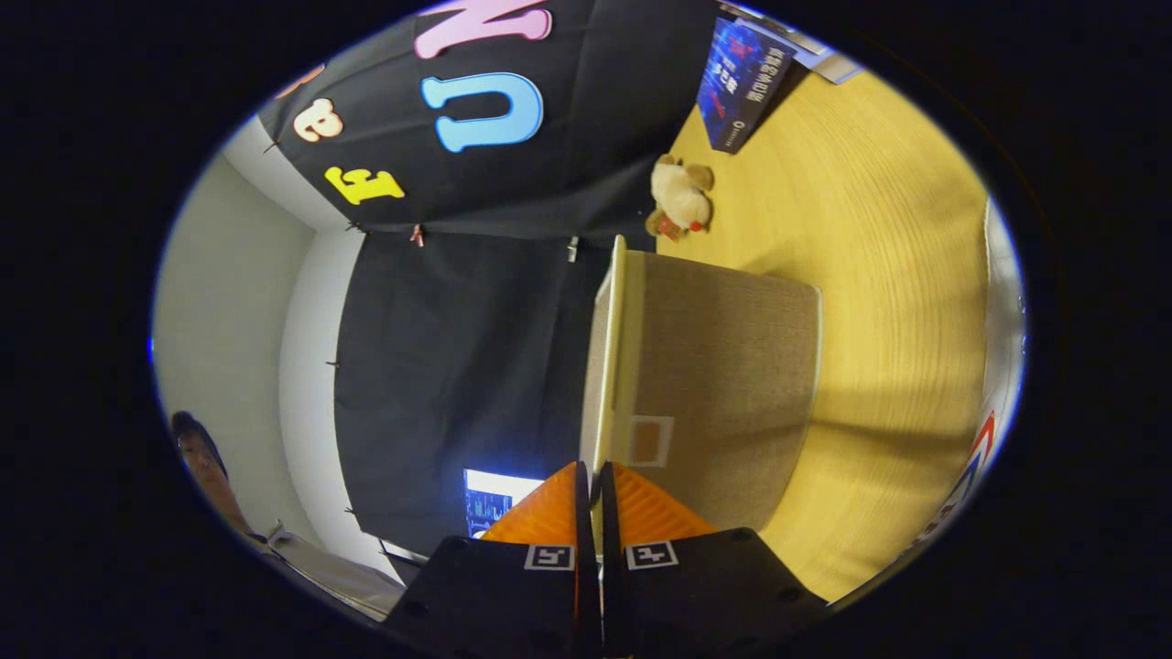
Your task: Open the storage box then place both shoes into the box .Put the left shoe in first, then the right shoe, with the right side of both shoes facing outward in a uniform manner.
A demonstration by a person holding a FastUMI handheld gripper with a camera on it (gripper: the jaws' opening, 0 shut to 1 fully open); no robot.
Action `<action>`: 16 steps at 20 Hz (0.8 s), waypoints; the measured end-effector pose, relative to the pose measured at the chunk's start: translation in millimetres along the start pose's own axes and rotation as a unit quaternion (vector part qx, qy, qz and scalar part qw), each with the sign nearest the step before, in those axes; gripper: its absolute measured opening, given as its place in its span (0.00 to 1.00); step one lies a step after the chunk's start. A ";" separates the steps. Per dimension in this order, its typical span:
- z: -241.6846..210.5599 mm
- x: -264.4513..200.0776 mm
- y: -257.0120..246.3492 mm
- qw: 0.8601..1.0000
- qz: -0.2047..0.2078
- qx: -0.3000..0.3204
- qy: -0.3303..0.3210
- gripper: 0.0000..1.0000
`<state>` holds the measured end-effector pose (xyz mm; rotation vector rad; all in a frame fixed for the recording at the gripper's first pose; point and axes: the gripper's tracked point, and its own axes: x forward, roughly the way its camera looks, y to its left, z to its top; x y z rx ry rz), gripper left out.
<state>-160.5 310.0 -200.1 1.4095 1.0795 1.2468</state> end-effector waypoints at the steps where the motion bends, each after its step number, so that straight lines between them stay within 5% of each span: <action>1: 0.1 3.2 9.9 1.000 0.003 -0.009 -0.003 0.06; 7: 10.1 42.0 103.0 0.996 0.031 -0.087 -0.013 0.06; 16: 2.1 175.4 180.9 0.973 -0.022 -0.231 0.004 0.11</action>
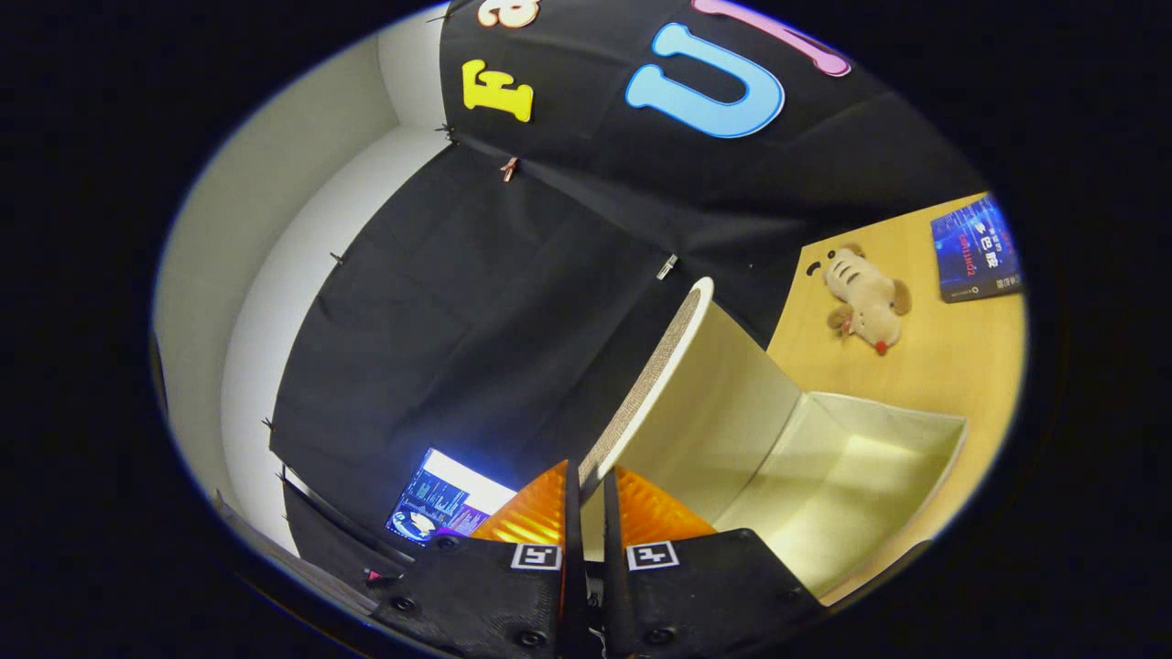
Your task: Open the storage box then place both shoes into the box .Put the left shoe in first, then the right shoe, with the right side of both shoes facing outward in a uniform manner.
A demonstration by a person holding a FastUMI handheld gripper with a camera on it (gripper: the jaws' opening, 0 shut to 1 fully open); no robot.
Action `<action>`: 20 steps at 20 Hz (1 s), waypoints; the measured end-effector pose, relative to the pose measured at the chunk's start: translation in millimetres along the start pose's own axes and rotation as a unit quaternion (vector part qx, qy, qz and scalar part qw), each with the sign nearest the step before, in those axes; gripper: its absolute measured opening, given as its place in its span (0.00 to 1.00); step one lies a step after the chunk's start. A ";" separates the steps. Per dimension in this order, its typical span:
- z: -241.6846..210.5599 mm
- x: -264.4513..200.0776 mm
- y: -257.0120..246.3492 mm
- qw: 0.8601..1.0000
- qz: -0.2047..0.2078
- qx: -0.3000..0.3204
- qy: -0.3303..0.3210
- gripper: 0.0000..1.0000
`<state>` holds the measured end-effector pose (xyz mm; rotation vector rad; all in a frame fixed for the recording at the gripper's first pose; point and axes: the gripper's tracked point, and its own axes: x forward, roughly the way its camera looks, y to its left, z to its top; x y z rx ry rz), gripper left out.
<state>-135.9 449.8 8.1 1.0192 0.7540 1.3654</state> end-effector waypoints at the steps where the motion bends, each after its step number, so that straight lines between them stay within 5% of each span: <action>1: -1.7 13.3 0.1 1.000 -0.007 -0.003 0.004 0.11; 6: -12.4 56.9 -9.4 0.999 -0.037 -0.032 0.016 0.20; 11: -8.7 58.2 -30.8 0.996 -0.074 -0.036 0.026 0.59; 14: 4.1 40.5 -45.6 0.993 -0.104 -0.055 0.013 0.97; 20: 38.1 -59.2 -82.3 0.968 -0.214 -0.128 -0.042 0.97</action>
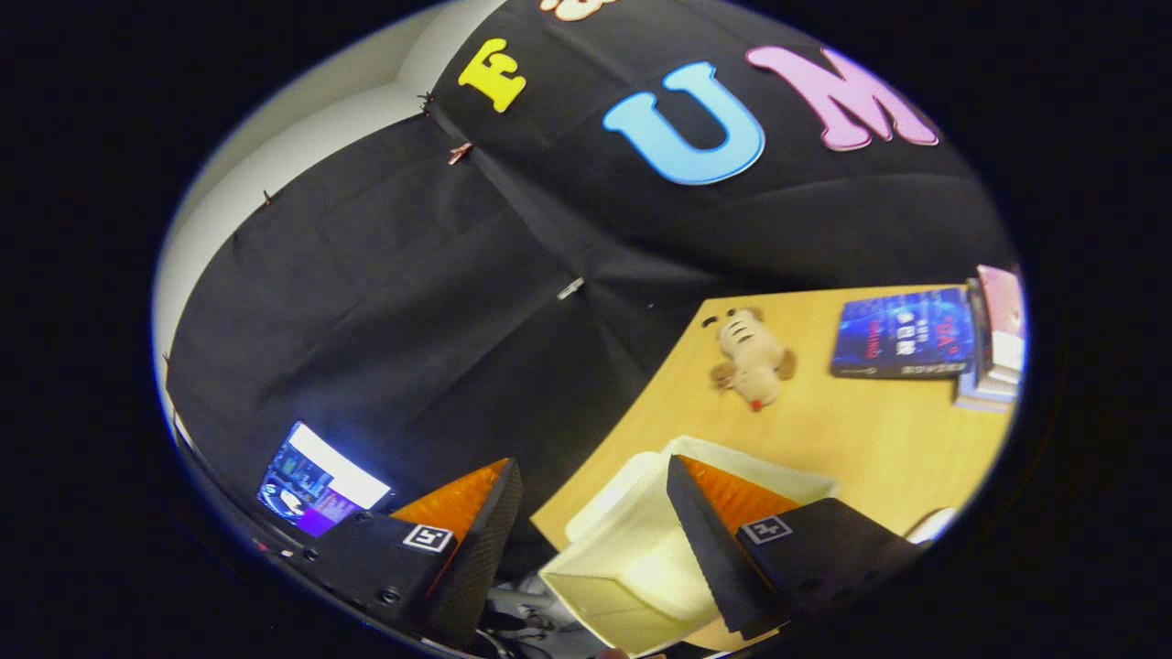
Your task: Open the storage box then place both shoes into the box .Put the left shoe in first, then the right shoe, with the right side of both shoes facing outward in a uniform manner.
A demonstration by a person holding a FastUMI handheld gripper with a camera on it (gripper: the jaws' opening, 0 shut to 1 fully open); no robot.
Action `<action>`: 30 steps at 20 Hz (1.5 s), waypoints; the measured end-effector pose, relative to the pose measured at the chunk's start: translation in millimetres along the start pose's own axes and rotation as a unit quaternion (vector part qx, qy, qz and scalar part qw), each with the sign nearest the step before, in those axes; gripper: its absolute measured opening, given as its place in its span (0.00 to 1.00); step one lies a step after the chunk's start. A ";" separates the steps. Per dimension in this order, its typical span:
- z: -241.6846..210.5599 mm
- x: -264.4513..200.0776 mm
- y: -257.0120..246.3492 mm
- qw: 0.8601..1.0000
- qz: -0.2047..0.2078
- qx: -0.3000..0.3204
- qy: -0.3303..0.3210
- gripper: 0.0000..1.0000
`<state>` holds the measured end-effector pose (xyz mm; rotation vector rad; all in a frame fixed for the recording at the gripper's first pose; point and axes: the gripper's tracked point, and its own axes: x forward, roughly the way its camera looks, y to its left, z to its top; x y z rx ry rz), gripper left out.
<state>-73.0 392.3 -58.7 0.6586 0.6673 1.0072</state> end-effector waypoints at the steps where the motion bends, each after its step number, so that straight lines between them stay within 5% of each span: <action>1: 2.7 -16.3 -16.9 1.000 -0.026 -0.006 -0.009 0.97; 8: -41.0 -134.4 -150.3 0.977 -0.212 0.003 -0.005 0.98; 16: -184.9 -194.3 -254.9 0.939 -0.326 0.063 0.091 0.96; 23: -237.4 -164.2 -315.5 0.921 -0.344 0.096 0.159 0.87; 27: -247.8 -149.2 -329.9 0.918 -0.330 0.117 0.187 0.68; 30: -253.5 -141.3 -330.7 0.913 -0.321 0.151 0.199 0.41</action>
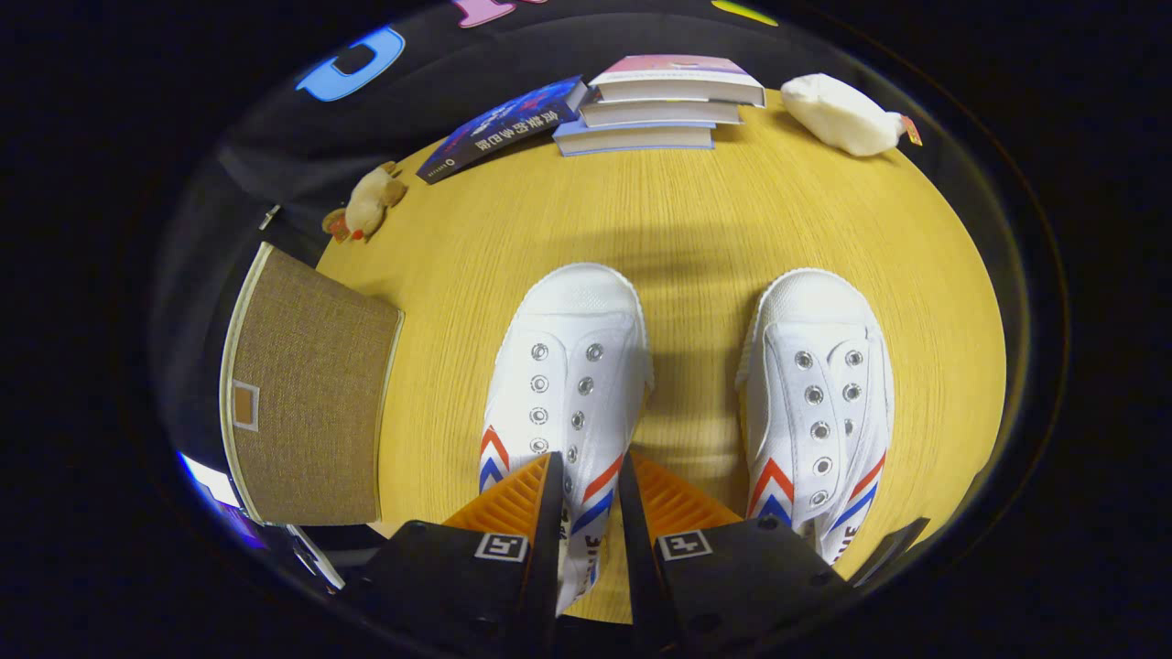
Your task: Open the storage box then place both shoes into the box .Put the left shoe in first, then the right shoe, with the right side of both shoes facing outward in a uniform manner.
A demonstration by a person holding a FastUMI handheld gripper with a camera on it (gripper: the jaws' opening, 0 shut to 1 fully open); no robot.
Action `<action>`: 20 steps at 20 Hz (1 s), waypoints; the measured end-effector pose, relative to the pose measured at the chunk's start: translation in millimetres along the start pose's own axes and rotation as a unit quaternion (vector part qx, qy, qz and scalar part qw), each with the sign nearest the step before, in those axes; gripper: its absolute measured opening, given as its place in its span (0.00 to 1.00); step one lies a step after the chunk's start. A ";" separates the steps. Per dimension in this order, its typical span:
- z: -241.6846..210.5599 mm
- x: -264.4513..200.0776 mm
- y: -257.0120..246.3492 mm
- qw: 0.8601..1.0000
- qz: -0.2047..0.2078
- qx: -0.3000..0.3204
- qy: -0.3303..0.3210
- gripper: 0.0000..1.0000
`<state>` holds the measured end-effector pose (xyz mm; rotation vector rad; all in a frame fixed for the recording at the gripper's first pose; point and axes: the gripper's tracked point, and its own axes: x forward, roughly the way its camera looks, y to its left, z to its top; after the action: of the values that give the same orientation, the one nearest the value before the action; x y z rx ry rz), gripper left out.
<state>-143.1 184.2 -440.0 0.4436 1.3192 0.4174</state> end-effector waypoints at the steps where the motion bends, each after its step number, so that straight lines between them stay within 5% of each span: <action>1: -2.3 -1.0 -2.5 1.000 0.005 0.007 0.007 0.31; 4: 0.1 -8.1 -2.0 0.998 0.020 0.055 0.008 0.10; 12: 18.8 -74.7 24.5 0.991 0.009 0.130 -0.005 0.10; 20: 71.0 -153.9 160.2 0.994 0.066 0.080 -0.041 0.10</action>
<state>-110.8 232.8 -214.1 0.6783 1.2530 0.4011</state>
